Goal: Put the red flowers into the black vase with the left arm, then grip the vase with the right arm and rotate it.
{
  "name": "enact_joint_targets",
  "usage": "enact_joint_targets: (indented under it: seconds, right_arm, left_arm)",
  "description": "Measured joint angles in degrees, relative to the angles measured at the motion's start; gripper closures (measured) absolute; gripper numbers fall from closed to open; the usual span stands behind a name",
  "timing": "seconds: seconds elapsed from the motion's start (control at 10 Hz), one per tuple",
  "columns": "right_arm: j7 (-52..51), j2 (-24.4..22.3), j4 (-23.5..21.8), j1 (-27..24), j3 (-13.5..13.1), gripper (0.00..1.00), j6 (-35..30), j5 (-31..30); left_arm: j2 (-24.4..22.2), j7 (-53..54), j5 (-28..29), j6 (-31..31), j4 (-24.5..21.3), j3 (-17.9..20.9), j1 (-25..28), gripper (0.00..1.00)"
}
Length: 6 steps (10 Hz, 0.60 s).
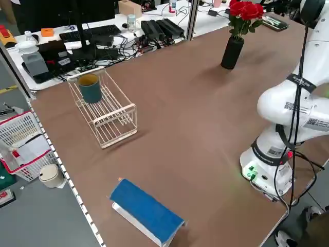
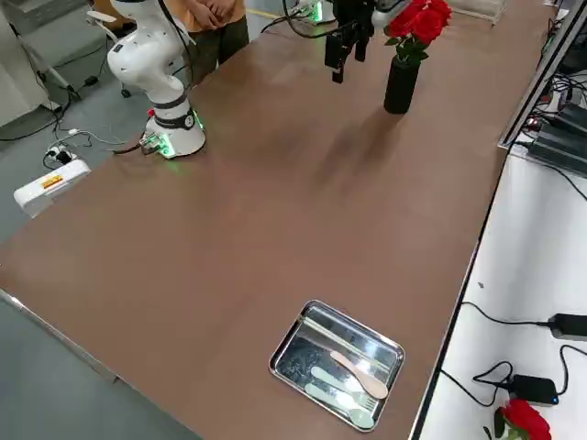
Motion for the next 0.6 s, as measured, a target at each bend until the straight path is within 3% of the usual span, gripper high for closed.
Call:
enact_joint_targets:
  seconds: [0.2,0.6]
  right_arm:
    - [1.1,0.1,0.0,0.0,0.0,0.0,0.0,0.0]
    - [2.3,0.3,0.0,0.1,0.0,0.0,0.0,0.1]
  left_arm:
    - [-3.7,3.6,-4.9,-0.3,0.0,0.3,1.1,0.41]
    - [-7.6,16.0,-15.7,-0.1,0.0,0.4,10.9,0.4]
